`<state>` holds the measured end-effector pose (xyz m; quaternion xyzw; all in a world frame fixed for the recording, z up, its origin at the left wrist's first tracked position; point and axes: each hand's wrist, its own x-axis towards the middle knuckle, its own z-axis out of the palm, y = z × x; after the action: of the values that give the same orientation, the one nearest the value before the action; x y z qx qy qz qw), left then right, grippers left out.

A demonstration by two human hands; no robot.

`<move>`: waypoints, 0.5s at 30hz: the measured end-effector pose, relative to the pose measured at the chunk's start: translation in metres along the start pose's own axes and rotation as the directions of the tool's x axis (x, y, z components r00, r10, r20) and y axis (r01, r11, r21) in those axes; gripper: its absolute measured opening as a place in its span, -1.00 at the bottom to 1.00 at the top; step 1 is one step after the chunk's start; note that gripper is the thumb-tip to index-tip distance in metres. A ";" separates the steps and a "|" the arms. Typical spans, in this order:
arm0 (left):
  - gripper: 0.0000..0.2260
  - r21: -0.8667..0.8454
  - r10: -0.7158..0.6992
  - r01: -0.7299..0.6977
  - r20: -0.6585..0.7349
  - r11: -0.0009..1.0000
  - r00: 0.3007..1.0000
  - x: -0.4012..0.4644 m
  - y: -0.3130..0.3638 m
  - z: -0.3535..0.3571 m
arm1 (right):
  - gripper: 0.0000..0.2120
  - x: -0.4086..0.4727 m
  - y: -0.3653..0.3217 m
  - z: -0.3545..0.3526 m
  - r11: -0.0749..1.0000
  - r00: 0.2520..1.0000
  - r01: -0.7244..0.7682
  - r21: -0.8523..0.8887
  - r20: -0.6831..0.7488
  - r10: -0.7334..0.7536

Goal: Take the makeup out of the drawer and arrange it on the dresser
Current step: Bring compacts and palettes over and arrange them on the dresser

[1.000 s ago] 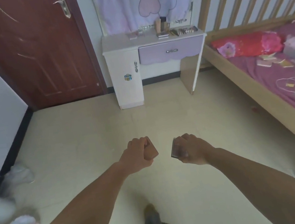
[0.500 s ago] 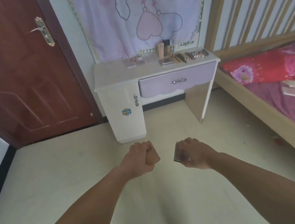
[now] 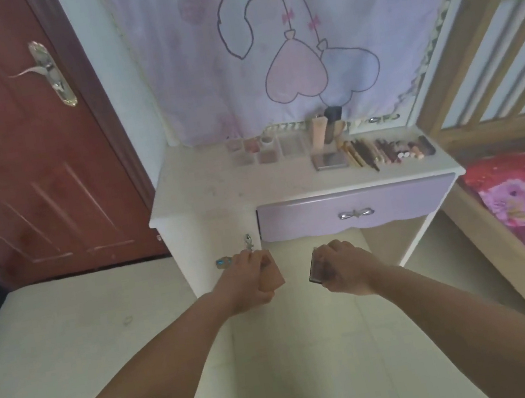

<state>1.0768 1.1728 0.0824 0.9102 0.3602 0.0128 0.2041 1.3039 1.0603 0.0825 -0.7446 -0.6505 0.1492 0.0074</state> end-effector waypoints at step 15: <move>-0.44 0.011 0.049 -0.052 0.167 0.999 0.985 0.295 -0.081 -0.040 | -0.46 0.273 0.096 -0.045 0.995 0.997 -0.082 0.065 0.015 0.081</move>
<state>1.2360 1.4356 0.0517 0.9185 0.3187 -0.0612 0.2260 1.4364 1.3184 0.0475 -0.7691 -0.6143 0.1750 0.0216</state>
